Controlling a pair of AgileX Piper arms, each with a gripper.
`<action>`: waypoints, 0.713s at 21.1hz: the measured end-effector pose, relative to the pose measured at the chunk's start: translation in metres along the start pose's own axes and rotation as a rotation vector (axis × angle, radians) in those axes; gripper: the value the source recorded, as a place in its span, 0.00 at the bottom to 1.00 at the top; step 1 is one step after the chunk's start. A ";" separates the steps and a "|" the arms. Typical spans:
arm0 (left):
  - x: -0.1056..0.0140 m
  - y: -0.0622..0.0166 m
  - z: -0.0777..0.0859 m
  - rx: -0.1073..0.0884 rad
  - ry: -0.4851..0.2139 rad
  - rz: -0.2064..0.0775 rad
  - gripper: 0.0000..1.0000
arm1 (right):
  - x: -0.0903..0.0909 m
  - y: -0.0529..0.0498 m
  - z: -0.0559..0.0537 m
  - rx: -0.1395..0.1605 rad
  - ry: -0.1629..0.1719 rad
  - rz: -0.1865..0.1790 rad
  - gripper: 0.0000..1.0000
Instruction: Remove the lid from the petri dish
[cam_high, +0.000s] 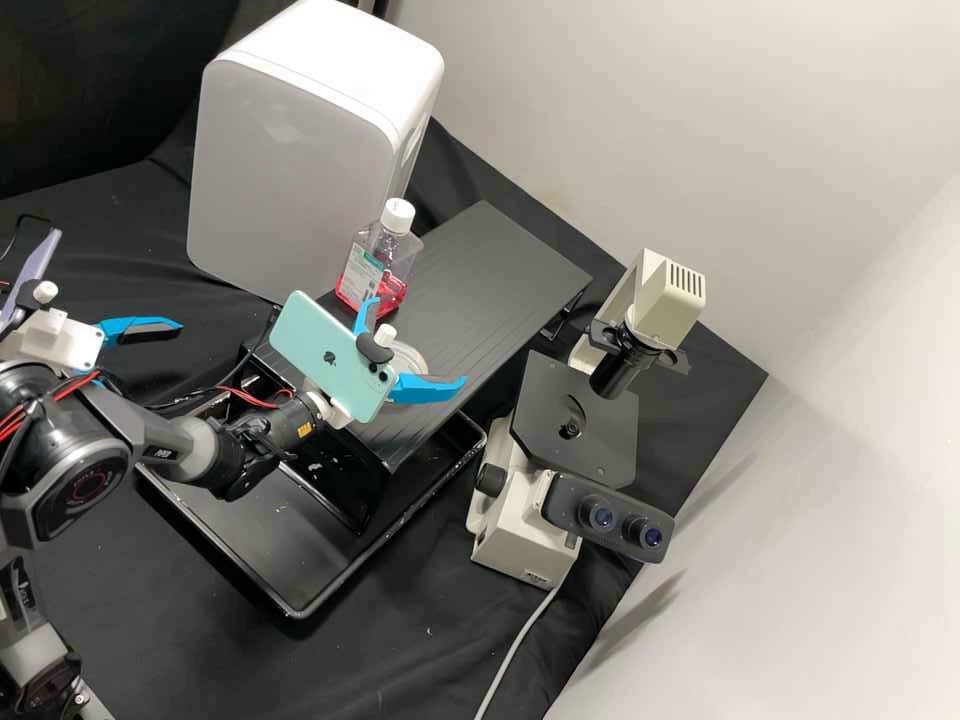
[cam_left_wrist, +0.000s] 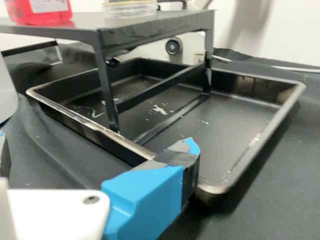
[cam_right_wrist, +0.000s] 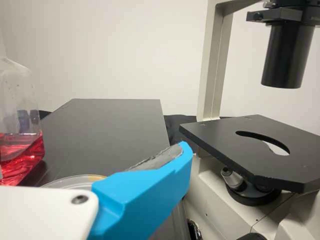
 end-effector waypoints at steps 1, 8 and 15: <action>0.000 -0.0009 0.000 0.001 -0.003 -0.004 1.00 | 0.000 0.000 0.000 0.000 0.000 0.000 1.00; 0.001 -0.0016 0.001 0.006 -0.015 -0.008 1.00 | 0.000 0.000 0.000 0.000 0.000 0.000 1.00; 0.001 -0.0020 0.003 0.016 -0.023 -0.009 1.00 | -0.008 -0.010 0.002 0.000 -0.006 -0.035 1.00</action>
